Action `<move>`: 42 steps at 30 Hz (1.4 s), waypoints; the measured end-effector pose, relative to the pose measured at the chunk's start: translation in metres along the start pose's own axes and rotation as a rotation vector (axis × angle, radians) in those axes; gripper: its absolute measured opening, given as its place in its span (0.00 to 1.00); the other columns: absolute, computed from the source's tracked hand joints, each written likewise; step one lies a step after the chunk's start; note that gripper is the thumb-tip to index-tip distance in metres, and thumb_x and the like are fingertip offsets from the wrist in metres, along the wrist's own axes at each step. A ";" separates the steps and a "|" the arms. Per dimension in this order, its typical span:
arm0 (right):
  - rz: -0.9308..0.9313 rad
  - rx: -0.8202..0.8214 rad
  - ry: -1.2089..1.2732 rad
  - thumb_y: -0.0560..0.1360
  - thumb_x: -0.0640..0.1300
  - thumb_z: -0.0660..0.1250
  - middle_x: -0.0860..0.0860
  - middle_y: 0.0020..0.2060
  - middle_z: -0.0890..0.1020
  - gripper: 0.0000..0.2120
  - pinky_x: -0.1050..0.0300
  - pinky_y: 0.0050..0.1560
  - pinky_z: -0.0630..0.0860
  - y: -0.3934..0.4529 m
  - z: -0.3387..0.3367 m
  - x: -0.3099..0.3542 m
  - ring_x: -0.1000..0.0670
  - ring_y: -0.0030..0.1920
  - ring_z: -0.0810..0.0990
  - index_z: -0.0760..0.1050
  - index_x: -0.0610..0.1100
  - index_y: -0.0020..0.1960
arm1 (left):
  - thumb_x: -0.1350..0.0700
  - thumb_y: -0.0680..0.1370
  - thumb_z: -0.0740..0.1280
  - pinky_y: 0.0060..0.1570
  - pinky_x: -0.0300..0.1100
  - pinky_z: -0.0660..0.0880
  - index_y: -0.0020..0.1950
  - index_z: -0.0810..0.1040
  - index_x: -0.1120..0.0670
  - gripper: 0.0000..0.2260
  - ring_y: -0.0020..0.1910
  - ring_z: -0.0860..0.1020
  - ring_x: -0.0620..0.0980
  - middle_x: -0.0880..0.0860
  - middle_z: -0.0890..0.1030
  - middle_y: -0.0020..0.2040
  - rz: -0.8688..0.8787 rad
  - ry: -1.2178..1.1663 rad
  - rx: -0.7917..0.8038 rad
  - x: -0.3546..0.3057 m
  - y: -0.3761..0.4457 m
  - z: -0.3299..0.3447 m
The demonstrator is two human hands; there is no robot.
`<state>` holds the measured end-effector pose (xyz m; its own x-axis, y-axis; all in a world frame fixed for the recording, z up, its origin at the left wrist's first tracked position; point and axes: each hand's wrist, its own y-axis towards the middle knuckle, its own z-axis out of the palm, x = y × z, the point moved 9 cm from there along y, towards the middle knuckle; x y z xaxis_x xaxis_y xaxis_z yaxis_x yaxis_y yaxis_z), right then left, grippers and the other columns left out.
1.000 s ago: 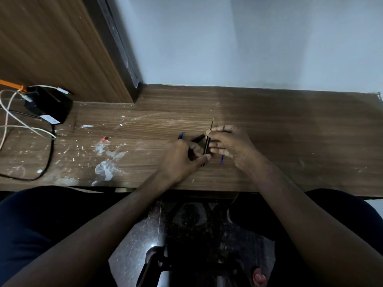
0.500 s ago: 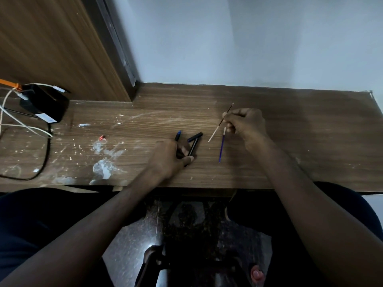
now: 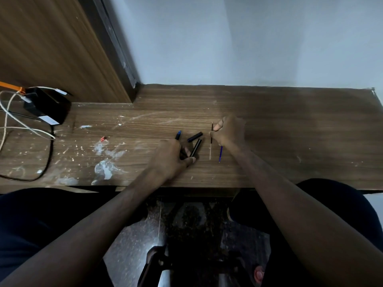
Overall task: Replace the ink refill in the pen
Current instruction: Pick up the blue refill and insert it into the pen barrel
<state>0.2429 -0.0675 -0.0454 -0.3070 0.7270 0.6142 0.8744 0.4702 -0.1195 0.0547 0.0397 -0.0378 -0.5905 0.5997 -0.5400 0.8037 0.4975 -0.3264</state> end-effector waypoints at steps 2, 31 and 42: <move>-0.020 -0.001 -0.018 0.68 0.43 0.84 0.48 0.40 0.88 0.11 0.61 0.45 0.77 -0.001 0.001 0.002 0.51 0.40 0.84 0.85 0.40 0.43 | 0.46 0.76 0.77 0.42 0.39 0.78 0.43 0.86 0.50 0.08 0.41 0.84 0.44 0.48 0.87 0.40 0.007 -0.004 -0.010 -0.001 0.000 -0.002; -0.552 0.465 -0.425 0.75 0.38 0.79 0.55 0.47 0.81 0.10 0.59 0.50 0.80 -0.032 0.000 -0.005 0.57 0.47 0.82 0.86 0.49 0.53 | 0.50 0.75 0.79 0.38 0.26 0.75 0.45 0.87 0.49 0.05 0.34 0.83 0.33 0.43 0.87 0.37 -0.029 -0.235 0.004 0.013 0.002 0.012; -0.623 0.491 -0.429 0.79 0.41 0.72 0.52 0.53 0.78 0.06 0.52 0.50 0.78 -0.036 0.003 0.001 0.50 0.50 0.80 0.77 0.49 0.48 | 0.50 0.76 0.78 0.46 0.37 0.82 0.50 0.87 0.51 0.07 0.38 0.85 0.40 0.47 0.89 0.41 -0.019 -0.264 0.016 0.014 -0.001 0.015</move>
<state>0.2101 -0.0817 -0.0430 -0.8715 0.3468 0.3467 0.2738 0.9307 -0.2428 0.0461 0.0382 -0.0569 -0.5678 0.4049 -0.7167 0.7949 0.4959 -0.3496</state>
